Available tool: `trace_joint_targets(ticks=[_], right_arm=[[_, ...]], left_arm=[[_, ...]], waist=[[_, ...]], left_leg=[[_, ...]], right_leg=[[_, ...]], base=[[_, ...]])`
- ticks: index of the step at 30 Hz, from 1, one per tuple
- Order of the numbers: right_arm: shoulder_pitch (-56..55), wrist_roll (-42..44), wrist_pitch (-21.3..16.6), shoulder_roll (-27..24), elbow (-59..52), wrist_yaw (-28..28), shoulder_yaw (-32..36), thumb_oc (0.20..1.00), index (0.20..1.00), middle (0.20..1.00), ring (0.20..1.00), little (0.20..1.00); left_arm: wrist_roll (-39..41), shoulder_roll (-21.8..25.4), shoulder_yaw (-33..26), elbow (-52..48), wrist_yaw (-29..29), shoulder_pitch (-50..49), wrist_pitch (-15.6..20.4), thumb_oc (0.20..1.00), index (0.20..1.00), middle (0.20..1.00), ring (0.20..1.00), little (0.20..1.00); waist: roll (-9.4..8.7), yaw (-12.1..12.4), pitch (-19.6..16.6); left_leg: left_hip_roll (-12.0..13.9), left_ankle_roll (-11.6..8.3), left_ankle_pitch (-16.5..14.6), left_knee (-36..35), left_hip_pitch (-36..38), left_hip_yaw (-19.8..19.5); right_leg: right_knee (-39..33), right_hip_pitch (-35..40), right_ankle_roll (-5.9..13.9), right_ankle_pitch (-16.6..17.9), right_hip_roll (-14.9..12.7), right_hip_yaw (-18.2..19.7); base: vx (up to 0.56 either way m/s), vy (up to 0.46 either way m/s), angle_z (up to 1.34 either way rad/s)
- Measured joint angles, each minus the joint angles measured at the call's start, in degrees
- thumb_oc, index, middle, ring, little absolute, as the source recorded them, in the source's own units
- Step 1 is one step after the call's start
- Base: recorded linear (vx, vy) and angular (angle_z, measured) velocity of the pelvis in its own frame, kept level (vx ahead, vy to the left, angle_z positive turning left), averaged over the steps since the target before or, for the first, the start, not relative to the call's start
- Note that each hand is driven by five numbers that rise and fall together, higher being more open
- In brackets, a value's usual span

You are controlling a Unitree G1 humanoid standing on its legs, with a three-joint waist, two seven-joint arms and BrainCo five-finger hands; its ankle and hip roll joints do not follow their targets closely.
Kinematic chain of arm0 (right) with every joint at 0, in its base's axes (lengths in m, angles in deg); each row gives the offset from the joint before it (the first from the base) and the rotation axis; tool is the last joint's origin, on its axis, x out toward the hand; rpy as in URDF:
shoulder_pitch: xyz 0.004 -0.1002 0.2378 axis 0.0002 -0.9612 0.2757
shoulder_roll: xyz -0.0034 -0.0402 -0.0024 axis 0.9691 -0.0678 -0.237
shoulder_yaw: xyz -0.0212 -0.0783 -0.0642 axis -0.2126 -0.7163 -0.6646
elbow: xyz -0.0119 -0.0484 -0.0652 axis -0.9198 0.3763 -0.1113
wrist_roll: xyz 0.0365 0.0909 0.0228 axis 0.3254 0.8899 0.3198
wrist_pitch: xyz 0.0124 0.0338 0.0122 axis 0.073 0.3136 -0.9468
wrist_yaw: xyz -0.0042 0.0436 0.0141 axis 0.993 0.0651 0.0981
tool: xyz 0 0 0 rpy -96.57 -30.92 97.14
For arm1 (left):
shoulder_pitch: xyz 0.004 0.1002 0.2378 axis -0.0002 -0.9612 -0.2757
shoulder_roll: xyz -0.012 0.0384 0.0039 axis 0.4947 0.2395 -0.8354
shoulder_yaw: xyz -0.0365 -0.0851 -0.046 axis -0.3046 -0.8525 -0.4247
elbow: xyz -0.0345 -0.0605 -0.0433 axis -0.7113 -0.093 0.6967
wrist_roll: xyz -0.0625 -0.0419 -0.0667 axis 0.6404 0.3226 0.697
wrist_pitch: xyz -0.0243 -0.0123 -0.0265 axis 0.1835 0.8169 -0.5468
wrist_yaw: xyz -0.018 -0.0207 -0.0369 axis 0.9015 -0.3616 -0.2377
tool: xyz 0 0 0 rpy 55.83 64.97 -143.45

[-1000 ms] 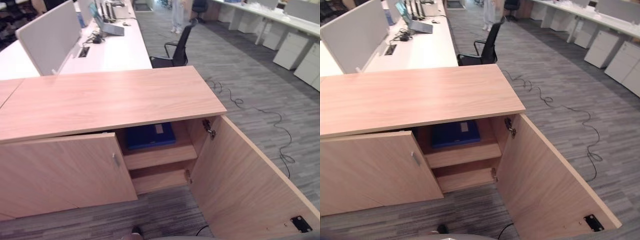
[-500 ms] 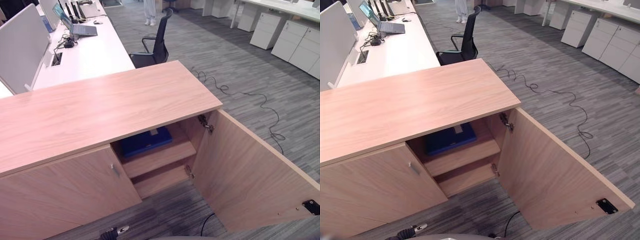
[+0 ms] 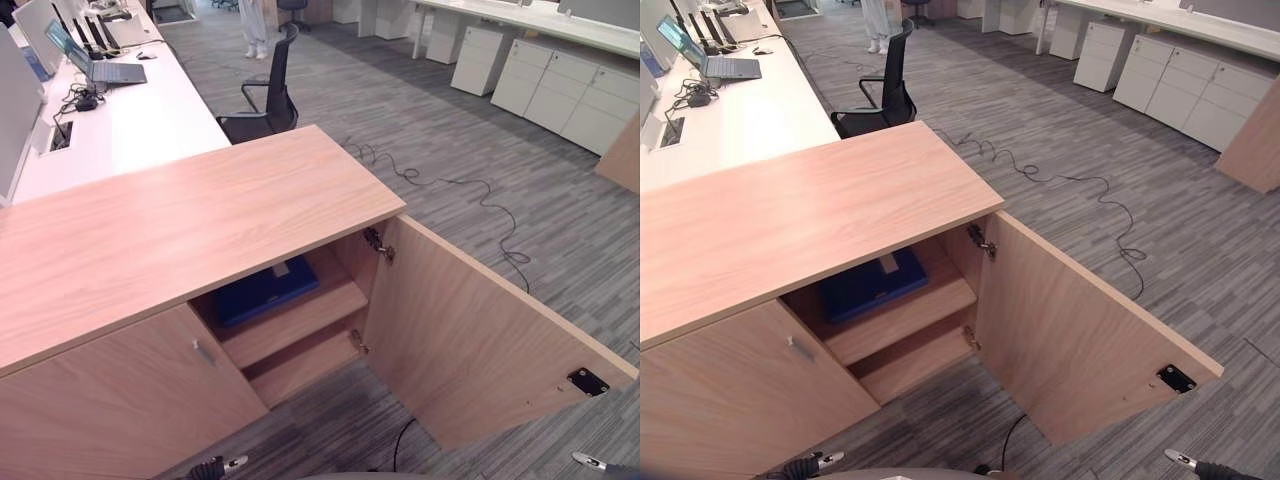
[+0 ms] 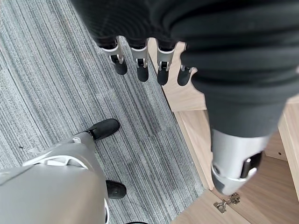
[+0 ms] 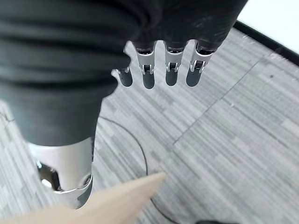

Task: Put the empty folder in the office cabinet

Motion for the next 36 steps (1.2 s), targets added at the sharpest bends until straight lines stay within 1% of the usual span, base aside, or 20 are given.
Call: trace_joint_targets(ticks=[4,5,6,7,8,9,10,13,16,20,22,24,26,27,29,30,31,33,34,36], right_arm=[[2.38,-0.10,0.25,-3.80,-0.64,-0.68,-0.29,1.000,1.000,1.000,1.000,1.000],[3.80,-0.29,0.14,-4.79,-3.75,-0.33,-1.31,1.000,1.000,1.000,1.000,1.000],[4.33,-1.17,-0.16,-4.84,-12.13,0.50,-3.11,1.000,1.000,1.000,1.000,1.000],[4.34,-1.74,-0.54,-4.84,-15.42,0.49,-3.32,1.000,1.000,1.000,1.000,1.000],[2.77,-3.61,0.07,-4.85,-24.24,1.28,-2.75,1.000,1.000,1.000,1.000,1.000],[-0.08,-4.68,-1.34,-5.26,-35.44,1.82,-2.79,1.000,1.000,1.000,1.000,1.000],[0.17,-4.57,-3.33,-5.37,-36.69,1.95,-2.42,1.000,1.000,1.000,1.000,1.000],[-0.03,-5.85,-3.59,-5.34,-37.10,3.59,-3.00,1.000,1.000,1.000,1.000,1.000],[0.10,-6.91,-4.20,-4.87,-40.14,4.10,-5.38,1.000,1.000,1.000,1.000,1.000],[1.64,-7.44,-4.09,-4.10,-45.83,4.31,-8.64,1.000,1.000,1.000,1.000,1.000],[2.22,-8.89,-4.77,-4.28,-46.15,3.51,-10.11,1.000,1.000,1.000,1.000,1.000],[3.95,-9.00,-4.90,-4.05,-46.16,3.22,-12.67,1.000,1.000,1.000,1.000,1.000],[4.67,-8.95,-5.09,-3.83,-46.10,2.70,-14.27,1.000,1.000,1.000,1.000,1.000],[5.20,-8.94,-5.15,-3.40,-45.77,2.30,-14.57,1.000,1.000,1.000,1.000,1.000],[5.47,-8.94,-5.57,-3.21,-45.86,1.91,-15.05,1.000,1.000,1.000,1.000,1.000],[6.02,-8.91,-5.63,-2.22,-45.25,1.51,-15.95,1.000,1.000,1.000,1.000,1.000],[7.87,-8.97,-5.27,-1.05,-42.87,1.68,-18.64,1.000,1.000,1.000,1.000,1.000],[8.49,-9.02,-4.57,-0.16,-42.04,1.72,-21.41,1.000,1.000,1.000,1.000,1.000],[8.08,-10.05,-3.91,0.00,-44.57,1.09,-25.66,1.000,1.000,1.000,1.000,1.000],[7.74,-11.53,-3.74,0.66,-48.89,-1.40,-30.84,1.000,1.000,1.000,1.000,1.000]], left_arm=[[-1.08,0.59,0.56,0.10,0.29,-0.15,-0.41,1.000,1.000,1.000,1.000,1.000],[-1.48,0.89,0.51,0.14,0.22,-0.43,-0.52,1.000,1.000,1.000,1.000,1.000],[-1.49,1.07,-0.04,0.15,0.16,-0.66,-0.52,1.000,1.000,1.000,1.000,1.000],[-1.51,1.02,-0.11,0.13,0.19,-0.60,-0.53,1.000,1.000,1.000,1.000,1.000],[-1.51,0.94,-0.80,-0.22,0.05,-0.83,-0.43,1.000,1.000,1.000,1.000,1.000],[-1.50,0.81,-2.37,0.11,-0.04,-1.32,-0.42,1.000,1.000,1.000,1.000,1.000],[-1.54,0.89,-2.42,0.71,-0.34,-1.16,-0.53,1.000,1.000,1.000,1.000,1.000],[-1.52,0.68,-2.44,0.33,-0.89,-0.59,0.30,1.000,1.000,1.000,1.000,1.000],[-1.47,0.56,-2.45,0.09,-0.83,-0.99,0.47,1.000,1.000,1.000,1.000,1.000],[-1.45,0.52,-2.63,0.06,-0.81,-1.08,0.54,1.000,1.000,1.000,1.000,1.000],[-1.46,0.54,-2.64,0.13,-0.82,-1.22,0.58,1.000,1.000,1.000,1.000,1.000],[-1.46,0.51,-3.62,0.28,-0.79,-2.53,0.52,1.000,1.000,1.000,1.000,1.000],[-1.45,0.47,-4.10,0.70,-0.79,-2.83,0.53,1.000,1.000,1.000,1.000,1.000],[-1.44,0.48,-4.11,1.23,-0.79,-2.83,0.53,1.000,1.000,1.000,1.000,1.000],[-1.45,0.42,-4.10,1.79,-0.78,-2.73,0.41,1.000,1.000,1.000,1.000,1.000],[-1.43,0.39,-4.09,2.28,-0.79,-3.03,0.45,1.000,1.000,1.000,1.000,1.000],[-1.43,0.41,-4.09,2.42,-0.81,-2.97,0.36,1.000,1.000,1.000,1.000,1.000],[-1.41,0.18,-4.23,2.42,-0.79,-2.97,-0.05,1.000,1.000,1.000,1.000,1.000],[-1.35,-0.06,-4.70,2.27,-0.82,-2.90,-0.13,1.000,1.000,1.000,1.000,1.000],[-1.34,-0.59,-5.15,2.29,-0.82,-2.97,-0.28,1.000,1.000,1.000,1.000,1.000]], waist=[[0.05,-0.33,0.06],[-0.02,-1.16,0.11],[-0.32,-1.68,0.22],[-0.36,-1.77,0.30],[-0.43,-2.84,0.44],[-0.12,-3.05,0.50],[-0.14,-3.15,0.54],[-0.32,-2.96,0.55],[-0.39,-2.89,0.67],[-0.61,-2.86,0.82],[-0.65,-2.69,0.79],[-0.73,-2.75,0.85],[-0.77,-2.62,0.85],[-0.81,-2.61,0.84],[-0.76,-2.52,0.84],[-0.70,-2.32,0.83],[-0.81,-2.42,0.79],[-0.83,-2.49,0.78],[-0.84,-2.50,0.78],[-0.95,-2.55,0.77]], left_leg=[[-0.07,-0.11,-0.75,0.69,-0.18,0.19],[-0.03,-0.04,-0.90,0.82,-0.17,0.60],[-0.03,-0.05,-0.90,0.78,-0.15,1.49],[-0.01,-0.06,-0.88,0.69,-0.15,2.01],[-0.09,-0.10,-0.86,0.77,-0.15,2.40],[-0.14,-0.04,-0.91,0.60,-0.12,3.00],[-0.07,-0.02,-0.92,0.58,-0.10,3.22],[-0.22,-0.02,-0.93,0.59,-0.10,3.12],[-0.10,0.04,-0.95,0.59,-0.09,3.30],[-0.02,0.04,-0.94,0.61,-0.01,3.50],[0.02,0.03,-0.93,0.61,0.07,3.53],[0.26,0.03,-0.93,0.60,0.49,4.40],[0.49,0.01,-0.93,0.53,0.92,4.94],[0.64,-0.02,-0.93,0.53,1.04,5.15],[0.77,-0.10,-0.88,0.54,1.08,5.27],[0.84,-0.11,-0.86,0.56,1.10,5.18],[1.02,-0.11,-0.86,0.64,1.25,5.52],[1.17,-0.13,-0.84,0.70,1.21,5.62],[1.46,-0.32,-0.70,0.70,1.13,5.63],[1.84,-0.62,-0.49,0.59,1.03,5.60]], right_leg=[[0.00,-0.06,0.44,0.29,-0.04,0.40],[0.00,-0.18,0.52,0.34,-0.08,0.68],[0.17,-0.73,0.62,0.40,-0.04,1.50],[0.34,-1.08,0.65,0.43,-0.08,1.74],[0.62,-1.37,0.80,0.55,0.07,1.99],[0.88,-1.90,0.80,0.56,-0.03,2.81],[0.81,-1.95,0.91,0.64,0.02,2.94],[0.88,-1.94,0.95,0.78,0.39,2.92],[0.72,-1.92,0.98,0.91,0.25,3.00],[0.70,-1.87,0.97,0.93,0.21,3.01],[0.71,-1.78,0.97,0.92,0.20,2.95],[0.72,-1.72,0.94,0.90,0.19,2.92],[0.66,-1.52,0.83,0.83,0.08,2.09],[0.58,-1.44,0.78,0.81,-0.08,1.25],[0.45,-1.45,0.77,0.92,0.07,1.18],[0.33,-1.35,0.69,0.99,0.15,1.10],[-0.01,-1.23,0.33,1.34,0.42,1.30],[-0.44,-1.17,0.21,1.63,0.76,1.51],[-1.49,-0.84,-0.02,2.22,1.31,1.62],[-3.38,-0.18,-0.13,3.39,2.10,1.81]], base=[[-0.01,0.005,-0.05],[-0.02,0.025,-0.25],[-0.02,0.029,-0.30],[-0.01,0.024,-0.27],[-0.01,0.017,-0.29],[-0.01,0.011,-0.25],[-0.01,0.012,-0.19],[0.00,0.001,-0.01],[0.00,0.000,-0.03],[0.00,0.000,0.00],[0.00,-0.009,-0.04],[0.00,-0.014,-0.17],[0.00,-0.008,-0.16],[0.00,-0.008,-0.15],[-0.01,-0.012,-0.09],[-0.01,-0.013,-0.10],[-0.01,-0.013,-0.13],[-0.01,-0.012,-0.12],[-0.01,-0.006,-0.08],[-0.02,0.002,-0.08]])
